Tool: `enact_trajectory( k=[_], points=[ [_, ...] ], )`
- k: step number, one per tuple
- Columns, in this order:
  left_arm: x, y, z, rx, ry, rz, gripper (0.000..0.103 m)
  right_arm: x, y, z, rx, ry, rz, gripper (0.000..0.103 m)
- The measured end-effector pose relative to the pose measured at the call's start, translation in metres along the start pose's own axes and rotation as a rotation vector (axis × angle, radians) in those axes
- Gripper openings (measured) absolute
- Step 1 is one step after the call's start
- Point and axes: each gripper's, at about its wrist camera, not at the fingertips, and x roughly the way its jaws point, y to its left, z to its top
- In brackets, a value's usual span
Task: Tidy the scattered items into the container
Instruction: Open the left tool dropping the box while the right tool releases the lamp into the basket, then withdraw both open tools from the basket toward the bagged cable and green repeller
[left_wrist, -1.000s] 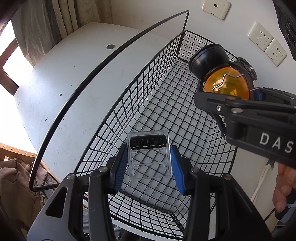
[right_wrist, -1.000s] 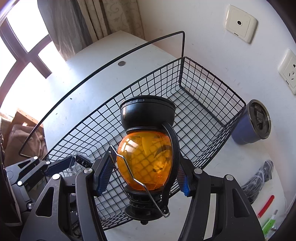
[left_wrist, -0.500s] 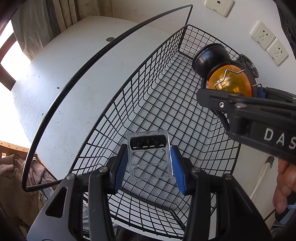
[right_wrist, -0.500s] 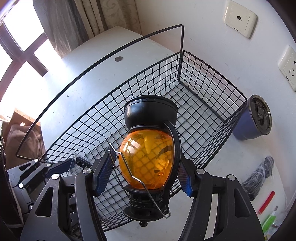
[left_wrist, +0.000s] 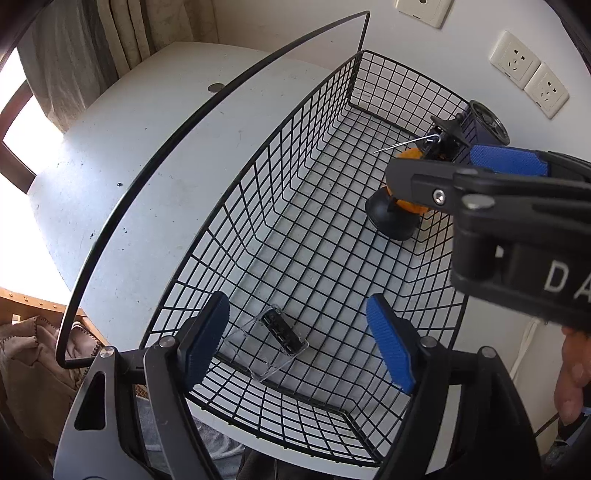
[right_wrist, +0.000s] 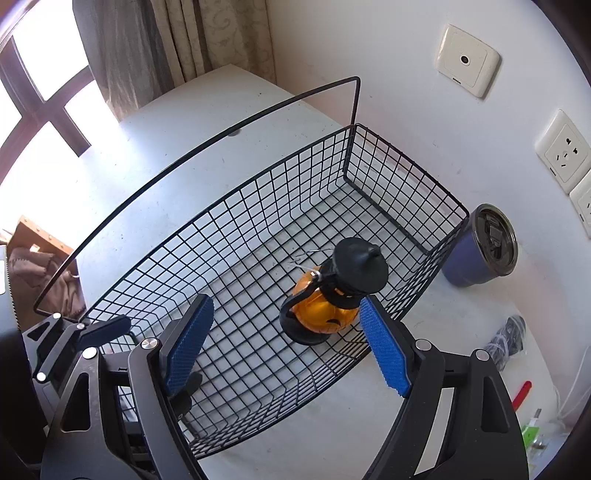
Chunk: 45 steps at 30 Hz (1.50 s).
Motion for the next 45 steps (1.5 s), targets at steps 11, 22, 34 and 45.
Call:
enact_trajectory(
  k=[11,22,34,45],
  points=[
    [-0.015,-0.009,-0.006,0.030,-0.033,-0.011,0.074,-0.026,-0.011,-0.013,0.057,-0.041,-0.026,0.082],
    [-0.039,-0.007,-0.004,0.045,-0.093,0.002,0.074,-0.047,-0.020,-0.030,0.103,-0.075,-0.048,0.082],
    [-0.059,-0.035,-0.003,0.127,-0.130,-0.015,0.074,-0.068,-0.050,-0.053,0.209,-0.102,-0.090,0.082],
    [-0.064,-0.077,-0.014,0.226,-0.133,-0.048,0.074,-0.089,-0.080,-0.086,0.303,-0.124,-0.149,0.082]
  ],
)
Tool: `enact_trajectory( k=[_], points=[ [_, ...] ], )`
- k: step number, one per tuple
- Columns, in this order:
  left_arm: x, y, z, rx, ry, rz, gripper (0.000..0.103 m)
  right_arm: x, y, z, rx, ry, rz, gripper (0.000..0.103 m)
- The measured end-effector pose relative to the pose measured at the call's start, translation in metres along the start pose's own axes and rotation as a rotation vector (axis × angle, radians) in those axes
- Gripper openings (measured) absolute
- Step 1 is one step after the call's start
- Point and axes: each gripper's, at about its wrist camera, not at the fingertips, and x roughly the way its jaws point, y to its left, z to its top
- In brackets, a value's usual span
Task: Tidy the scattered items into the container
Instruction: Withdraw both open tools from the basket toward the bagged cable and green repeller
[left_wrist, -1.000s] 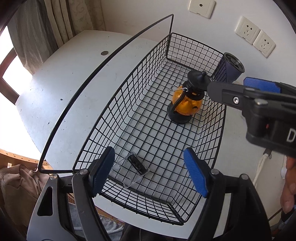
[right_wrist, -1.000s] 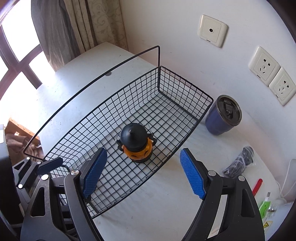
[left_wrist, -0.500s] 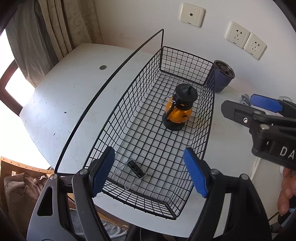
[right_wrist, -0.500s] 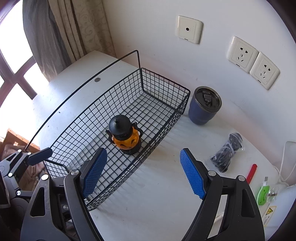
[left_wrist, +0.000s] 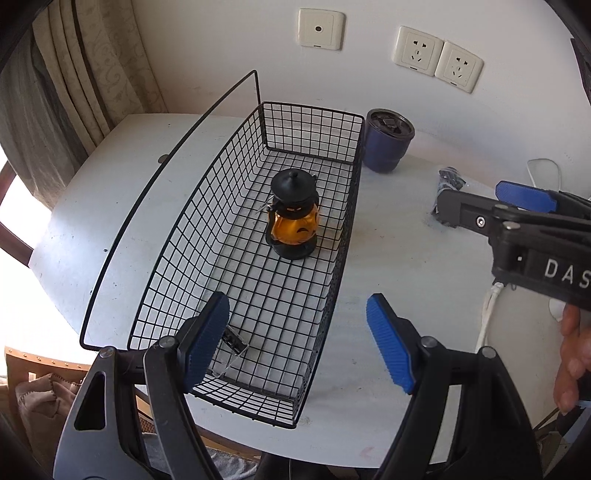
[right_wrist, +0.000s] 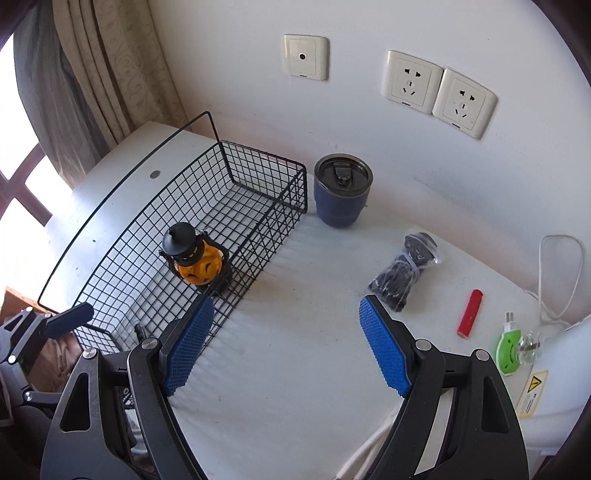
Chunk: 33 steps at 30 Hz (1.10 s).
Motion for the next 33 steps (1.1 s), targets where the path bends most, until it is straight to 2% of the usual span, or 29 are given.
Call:
enact_trajectory(
  k=[22,33],
  points=[
    [0.003,-0.104,0.015,0.271,-0.013,-0.145,0.074,-0.045,-0.102,-0.059,0.278,-0.022,-0.179,0.082],
    [0.010,-0.126,0.024,0.319,-0.010,-0.170,0.074,-0.065,-0.133,-0.083,0.382,-0.035,-0.236,0.082]
  ],
)
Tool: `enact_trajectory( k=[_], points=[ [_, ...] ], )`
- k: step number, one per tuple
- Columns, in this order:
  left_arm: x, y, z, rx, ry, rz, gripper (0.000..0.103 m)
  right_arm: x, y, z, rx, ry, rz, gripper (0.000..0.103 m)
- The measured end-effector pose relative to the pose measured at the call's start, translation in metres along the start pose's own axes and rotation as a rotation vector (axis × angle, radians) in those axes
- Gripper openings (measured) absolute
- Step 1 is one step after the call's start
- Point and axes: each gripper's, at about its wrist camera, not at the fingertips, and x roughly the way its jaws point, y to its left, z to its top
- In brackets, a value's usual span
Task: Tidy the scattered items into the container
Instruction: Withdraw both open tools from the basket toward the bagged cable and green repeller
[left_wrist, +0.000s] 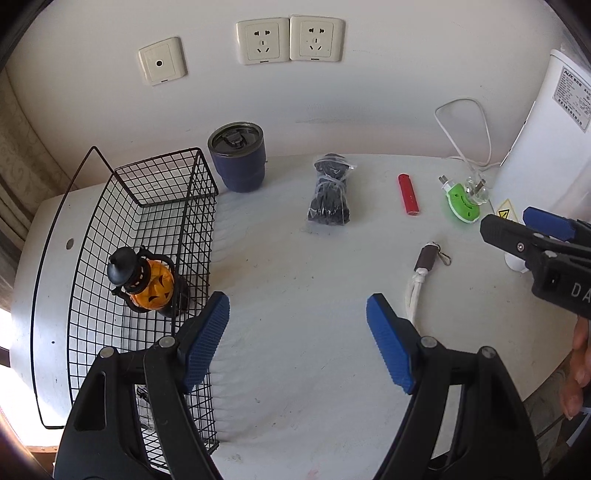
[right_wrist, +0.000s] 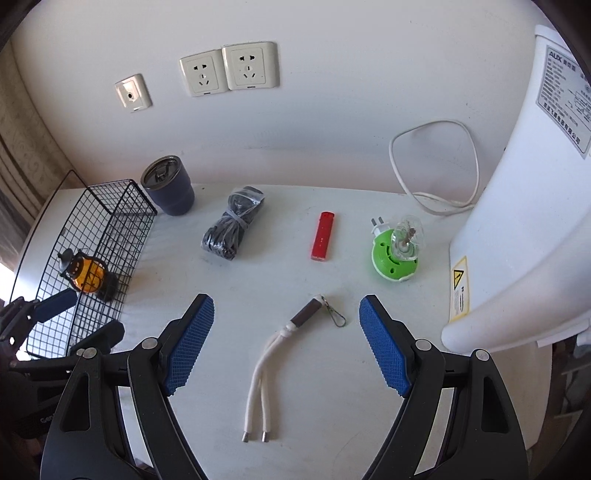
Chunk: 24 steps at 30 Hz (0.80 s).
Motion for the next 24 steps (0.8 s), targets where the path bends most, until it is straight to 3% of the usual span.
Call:
enact_trajectory(
  k=[14,24],
  points=[
    [0.015,-0.021,0.022,0.045,0.000,-0.045,0.074,-0.010,-0.048,-0.018,0.118,0.000,-0.068,0.082],
    [0.031,-0.028,0.036,0.065,0.005,-0.045,0.074,-0.004,-0.061,-0.015,0.143,0.004,-0.079,0.082]
  ],
)
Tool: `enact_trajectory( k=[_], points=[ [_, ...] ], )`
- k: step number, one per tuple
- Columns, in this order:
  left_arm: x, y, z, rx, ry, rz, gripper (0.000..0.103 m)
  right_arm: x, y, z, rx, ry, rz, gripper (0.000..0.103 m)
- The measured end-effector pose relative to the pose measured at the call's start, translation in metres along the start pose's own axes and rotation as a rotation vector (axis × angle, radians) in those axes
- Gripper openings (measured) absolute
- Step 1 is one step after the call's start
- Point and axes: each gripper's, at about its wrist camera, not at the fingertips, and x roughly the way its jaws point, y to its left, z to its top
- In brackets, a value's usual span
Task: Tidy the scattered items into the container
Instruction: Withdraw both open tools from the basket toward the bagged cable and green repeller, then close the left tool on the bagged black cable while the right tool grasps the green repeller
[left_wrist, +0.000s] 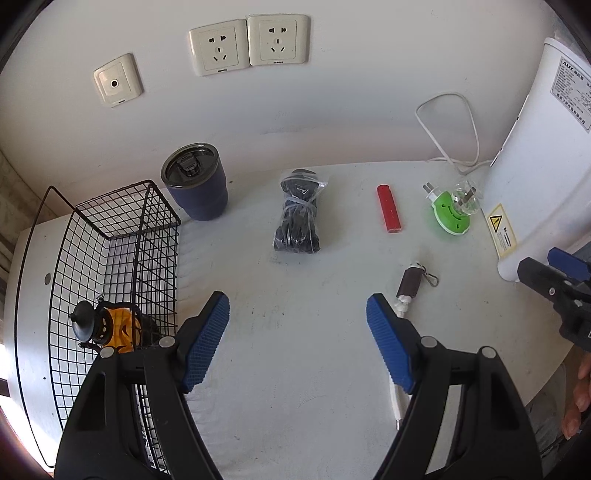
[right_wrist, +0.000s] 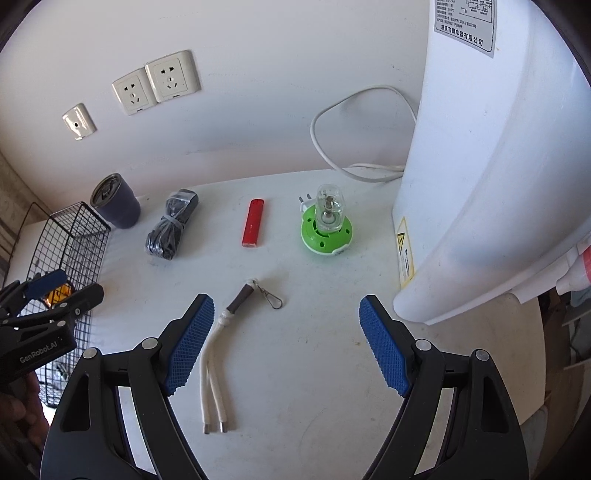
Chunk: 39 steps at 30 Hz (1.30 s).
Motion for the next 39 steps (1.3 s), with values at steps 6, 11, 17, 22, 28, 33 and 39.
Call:
enact_trajectory(
  k=[6,11,17,22,28,33,39],
  points=[
    [0.014,-0.001,0.009,0.000,0.015,0.000,0.074,0.008,-0.004,0.008,-0.003,0.007,0.003,0.082],
    [0.027,-0.004,0.019,0.011,0.021,0.000,0.074,0.017,-0.008,0.018,-0.008,0.009,0.004,0.082],
    [0.044,-0.007,0.031,0.032,0.029,0.012,0.074,0.031,-0.013,0.032,-0.014,0.017,-0.005,0.082],
    [0.058,-0.007,0.040,0.032,0.041,0.014,0.074,0.045,-0.016,0.038,-0.023,0.031,0.000,0.082],
    [0.079,-0.007,0.049,0.035,0.066,0.029,0.074,0.062,-0.019,0.049,-0.032,0.049,0.003,0.082],
    [0.093,-0.006,0.056,0.024,0.081,0.033,0.074,0.075,-0.023,0.055,-0.044,0.060,0.005,0.082],
    [0.109,-0.006,0.064,0.038,0.095,0.044,0.074,0.086,-0.028,0.062,-0.037,0.069,0.018,0.082]
  ],
)
